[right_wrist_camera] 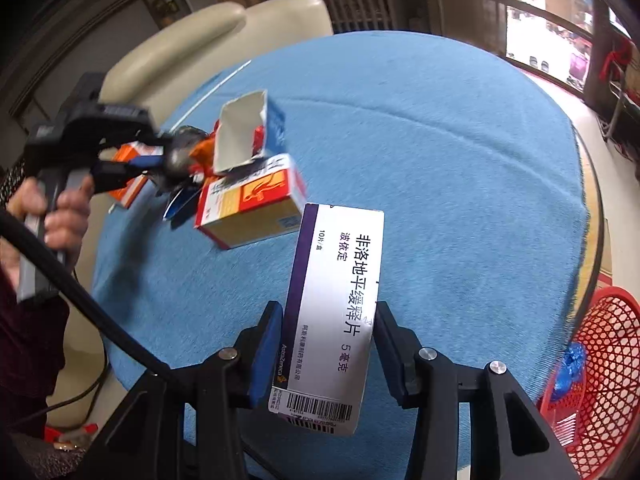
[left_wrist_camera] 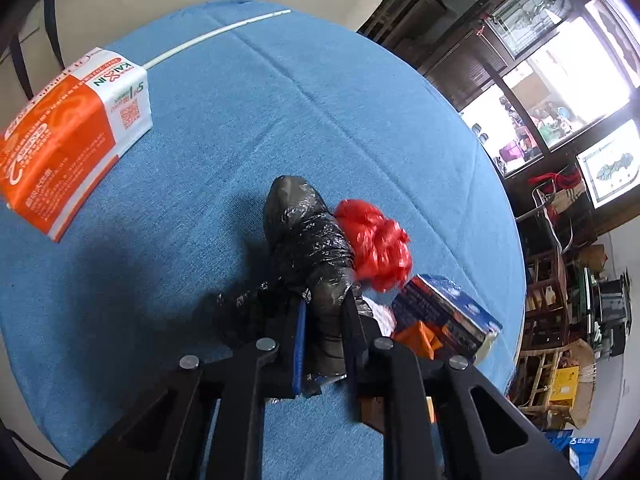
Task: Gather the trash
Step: 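Grasp the white medicine box with the right gripper while the left grasps the black bag, then carry both items to the red basket and open the right gripper over it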
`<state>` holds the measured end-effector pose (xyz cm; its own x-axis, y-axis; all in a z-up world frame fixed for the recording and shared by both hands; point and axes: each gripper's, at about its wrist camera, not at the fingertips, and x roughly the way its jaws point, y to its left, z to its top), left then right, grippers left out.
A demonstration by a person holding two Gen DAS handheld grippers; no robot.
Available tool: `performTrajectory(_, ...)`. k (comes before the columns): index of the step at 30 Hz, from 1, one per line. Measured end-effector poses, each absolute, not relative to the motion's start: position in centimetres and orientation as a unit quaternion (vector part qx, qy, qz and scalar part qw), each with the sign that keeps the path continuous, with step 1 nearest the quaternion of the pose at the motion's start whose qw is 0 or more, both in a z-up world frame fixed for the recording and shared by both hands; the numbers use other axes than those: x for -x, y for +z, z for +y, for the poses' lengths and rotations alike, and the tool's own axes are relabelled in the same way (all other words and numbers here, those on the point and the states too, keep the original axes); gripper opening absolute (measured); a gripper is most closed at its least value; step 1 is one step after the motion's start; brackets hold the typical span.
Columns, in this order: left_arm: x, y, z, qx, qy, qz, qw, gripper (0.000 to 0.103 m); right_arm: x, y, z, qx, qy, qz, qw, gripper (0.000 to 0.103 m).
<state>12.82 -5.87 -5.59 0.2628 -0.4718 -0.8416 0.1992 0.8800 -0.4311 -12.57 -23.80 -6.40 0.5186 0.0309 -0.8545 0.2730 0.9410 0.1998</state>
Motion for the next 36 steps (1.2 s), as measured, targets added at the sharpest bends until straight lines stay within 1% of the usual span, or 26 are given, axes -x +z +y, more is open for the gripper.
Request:
performTrajectory(4,-11.0,-4.7,-5.7,0.103,-0.223,0.55,0.798,0.014,12.8,-6.1,-24.4,-0.167,-0.078,0.477,0.859,0.049)
performTrajectory(12,-6.5,-0.9,-5.2,0.06,-0.246,0.497,0.83,0.014,13.8,-5.0,-25.9,-0.182,-0.094,0.455,0.867,0.049)
performTrajectory(20,-2.4,1.3,-5.2,0.03,-0.273,0.462,0.843,0.014,14.1,-4.8,-26.3,-0.193,-0.1,0.44,0.871,0.049)
performTrajectory(26,0.2,3.1,-7.2,-0.006,-0.309,0.422,0.852,0.014,14.2,-4.5,-26.7,-0.198,-0.107,0.427,0.876,0.049)
performTrajectory(32,2.5,3.4,-9.5,-0.036,-0.357,0.401,0.843,0.014,14.5,-4.3,-27.4,-0.208,-0.114,0.418,0.877,0.049)
performTrajectory(36,3.7,3.2,-10.9,-0.049,-0.38,0.401,0.832,0.014,15.0,-4.3,-28.1,-0.217,-0.122,0.412,0.876,0.049)
